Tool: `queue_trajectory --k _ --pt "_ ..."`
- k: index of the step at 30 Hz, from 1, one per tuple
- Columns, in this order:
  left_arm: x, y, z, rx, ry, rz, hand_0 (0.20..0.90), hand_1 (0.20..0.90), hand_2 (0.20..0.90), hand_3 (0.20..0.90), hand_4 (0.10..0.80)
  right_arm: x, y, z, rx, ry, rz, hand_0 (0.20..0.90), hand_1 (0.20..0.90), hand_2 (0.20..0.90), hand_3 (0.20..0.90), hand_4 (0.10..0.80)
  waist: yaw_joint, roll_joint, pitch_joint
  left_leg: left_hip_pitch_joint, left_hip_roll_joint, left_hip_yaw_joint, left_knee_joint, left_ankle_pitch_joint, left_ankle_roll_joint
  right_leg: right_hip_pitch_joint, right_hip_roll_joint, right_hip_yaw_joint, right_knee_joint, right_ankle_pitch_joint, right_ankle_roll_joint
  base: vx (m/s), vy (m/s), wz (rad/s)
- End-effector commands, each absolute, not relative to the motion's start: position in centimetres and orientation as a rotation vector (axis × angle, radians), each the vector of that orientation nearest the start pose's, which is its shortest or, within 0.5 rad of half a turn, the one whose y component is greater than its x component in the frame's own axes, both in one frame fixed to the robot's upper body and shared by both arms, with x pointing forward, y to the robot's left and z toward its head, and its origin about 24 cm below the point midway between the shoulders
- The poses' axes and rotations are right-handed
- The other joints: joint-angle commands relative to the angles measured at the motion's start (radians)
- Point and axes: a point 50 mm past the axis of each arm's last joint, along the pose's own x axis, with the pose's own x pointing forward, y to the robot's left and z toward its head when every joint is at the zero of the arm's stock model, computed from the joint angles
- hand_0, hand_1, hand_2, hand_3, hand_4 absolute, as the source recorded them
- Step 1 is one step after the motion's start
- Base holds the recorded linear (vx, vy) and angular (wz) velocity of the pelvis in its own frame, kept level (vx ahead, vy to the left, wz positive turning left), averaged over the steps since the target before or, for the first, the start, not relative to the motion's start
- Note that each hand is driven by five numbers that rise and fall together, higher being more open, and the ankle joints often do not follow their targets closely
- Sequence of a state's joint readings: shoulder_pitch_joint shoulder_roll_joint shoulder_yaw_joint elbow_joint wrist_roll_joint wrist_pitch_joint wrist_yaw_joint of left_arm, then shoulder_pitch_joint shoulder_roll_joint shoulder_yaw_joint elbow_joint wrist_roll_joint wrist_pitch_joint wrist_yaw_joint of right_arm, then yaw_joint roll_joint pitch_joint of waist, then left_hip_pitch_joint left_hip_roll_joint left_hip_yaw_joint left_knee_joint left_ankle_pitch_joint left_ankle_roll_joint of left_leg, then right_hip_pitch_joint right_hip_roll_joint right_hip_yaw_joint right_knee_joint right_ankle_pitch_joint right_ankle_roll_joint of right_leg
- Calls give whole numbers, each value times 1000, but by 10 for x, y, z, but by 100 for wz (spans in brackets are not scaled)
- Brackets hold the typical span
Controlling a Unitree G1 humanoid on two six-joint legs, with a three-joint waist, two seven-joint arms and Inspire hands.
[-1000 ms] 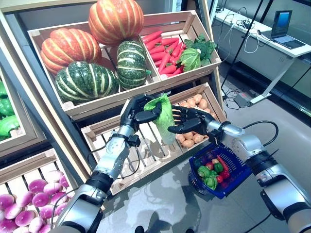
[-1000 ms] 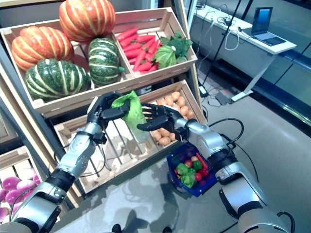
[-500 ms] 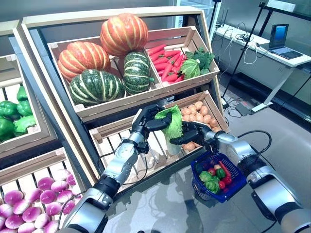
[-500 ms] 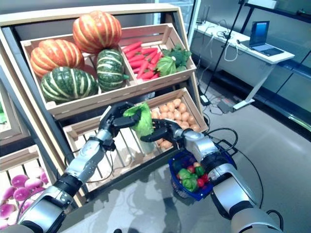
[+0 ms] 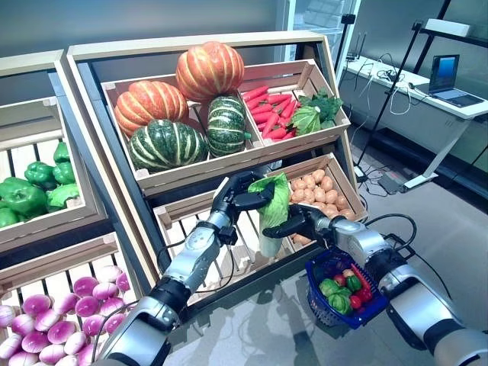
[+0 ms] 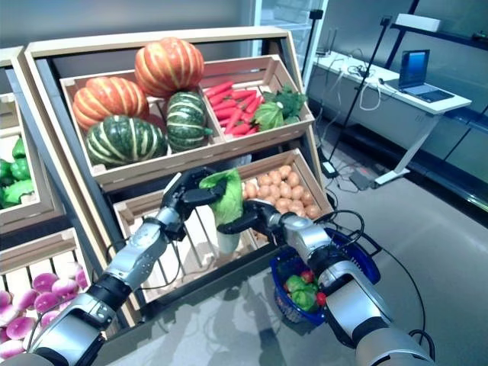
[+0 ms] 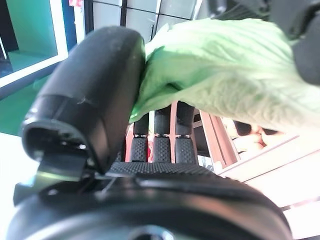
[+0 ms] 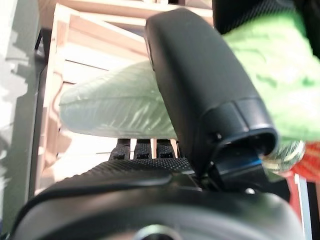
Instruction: Put vegetables into the basket
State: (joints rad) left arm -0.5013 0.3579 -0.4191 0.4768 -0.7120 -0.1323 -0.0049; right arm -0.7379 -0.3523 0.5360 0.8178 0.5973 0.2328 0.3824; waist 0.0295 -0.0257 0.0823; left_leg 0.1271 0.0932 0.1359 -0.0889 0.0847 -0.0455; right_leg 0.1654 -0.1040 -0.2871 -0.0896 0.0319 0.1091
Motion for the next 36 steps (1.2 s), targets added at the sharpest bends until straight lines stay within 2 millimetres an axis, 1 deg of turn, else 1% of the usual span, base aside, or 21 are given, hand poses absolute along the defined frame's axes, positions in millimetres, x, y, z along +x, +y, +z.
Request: queue_trajectory --k 1,5,6,9,14,16,18,19,20,21,23,24,27,30,31,32,34,35,36 --pt "337 77 136 -371 -265 -541 300 300 300 300 400 374 -118 73 43 303 576 300 300 300 300 400 29 -6 -97 44 -48 -1 2 -161 47 20 36 28 2 -88 -76 6 3 3" --pt "336 81 131 -309 -252 -532 300 300 300 300 400 373 -126 73 65 287 534 300 300 300 300 400 26 -6 -100 46 -47 4 2 -163 48 20 36 31 2 -87 -75 0 4 4" --pt "336 83 128 -304 -236 -542 900 900 900 900 800 373 -129 73 73 282 520 300 300 300 300 400 25 -6 -100 45 -47 5 2 -162 48 19 36 31 2 -86 -74 0 0 0" --pt "332 98 117 -259 -215 -523 900 900 900 900 800 366 -147 67 98 283 473 300 300 300 300 400 21 -5 -97 46 -48 10 2 -162 50 16 35 33 2 -83 -70 0 0 0" --pt "329 126 99 -241 -166 -445 900 900 900 900 800 357 -179 57 126 296 384 300 300 300 300 400 18 -7 -92 47 -49 24 2 -164 53 9 38 41 2 -78 -69 -3 -4 -1" --pt "327 142 91 -207 -151 -409 900 900 900 900 800 350 -196 49 129 308 334 300 300 300 300 400 16 -7 -88 49 -48 31 2 -164 53 7 40 47 2 -77 -68 -8 -23 -7" --pt "324 153 86 -178 -135 -381 900 900 900 900 800 344 -209 44 125 318 287 300 300 300 300 400 13 -7 -84 50 -47 38 2 -164 54 5 41 51 2 -76 -67 -10 -23 -12" --pt "323 164 82 -134 -117 -355 900 900 900 900 800 339 -224 40 108 330 243 300 300 300 300 400 10 -7 -79 50 -45 45 2 -164 53 4 42 53 2 -76 -67 -13 -26 -12" --pt "323 169 80 -115 -109 -339 900 900 900 900 800 337 -230 39 95 337 221 300 300 300 300 400 8 -7 -77 50 -45 48 2 -164 52 3 42 54 2 -76 -67 -11 -29 -9" --pt "323 179 77 -99 -100 -308 900 900 900 900 800 335 -242 38 79 345 188 300 300 300 300 400 7 -7 -75 52 -44 52 2 -165 51 2 43 57 2 -75 -65 -4 -23 -5" --pt "321 193 74 -79 -87 -267 900 900 900 900 800 328 -260 36 75 354 137 300 300 300 300 400 5 -8 -72 54 -43 58 2 -166 51 3 43 59 2 -76 -65 9 -29 -6" --pt "319 203 72 -61 -80 -237 900 900 900 900 800 324 -271 33 69 365 92 300 300 300 300 400 3 -9 -68 58 -42 65 2 -167 52 4 43 60 2 -77 -64 26 -35 -8" --pt "315 221 67 -23 -67 -167 900 900 900 900 800 313 -299 29 59 391 -33 300 300 300 300 400 1 -8 -54 66 -39 77 2 -165 52 9 42 65 3 -76 -64 18 -31 -10" --pt "317 231 68 21 -69 -114 900 900 900 900 800 313 -316 34 67 369 -137 300 300 300 300 400 -1 -7 -18 22 -30 76 88 -190 49 -37 30 70 92 -107 -68 -86 -34 -7" --pt "319 235 70 32 -73 -99 900 900 900 900 800 314 -322 40 82 339 -189 300 300 300 300 400 -2 -6 2 -8 -26 71 139 -207 50 -68 23 72 143 -126 -69 -180 -43 -7" --pt "321 236 72 34 -79 -90 900 900 900 900 800 316 -327 45 93 313 -232 300 300 300 300 400 -2 -8 25 -42 -21 65 201 -227 49 -97 17 77 192 -143 -71 -239 -53 -6" --pt "327 237 77 25 -103 -81 900 900 900 900 800 316 -340 54 114 263 -310 300 300 300 300 400 -4 -8 78 -126 1 62 338 -276 48 -169 -2 81 303 -184 -79 -245 -57 0" --pt "329 236 79 16 -111 -77 900 900 900 900 800 316 -345 57 123 254 -339 300 300 300 300 400 -4 -7 98 -162 10 58 393 -298 49 -198 -10 82 346 -200 -83 -279 -43 7" --pt "333 235 84 4 -134 -77 900 900 900 900 800 318 -349 63 134 231 -368 300 300 300 300 400 -4 -3 137 -226 21 46 490 -334 55 -256 -26 86 437 -225 -86 -290 -34 9"
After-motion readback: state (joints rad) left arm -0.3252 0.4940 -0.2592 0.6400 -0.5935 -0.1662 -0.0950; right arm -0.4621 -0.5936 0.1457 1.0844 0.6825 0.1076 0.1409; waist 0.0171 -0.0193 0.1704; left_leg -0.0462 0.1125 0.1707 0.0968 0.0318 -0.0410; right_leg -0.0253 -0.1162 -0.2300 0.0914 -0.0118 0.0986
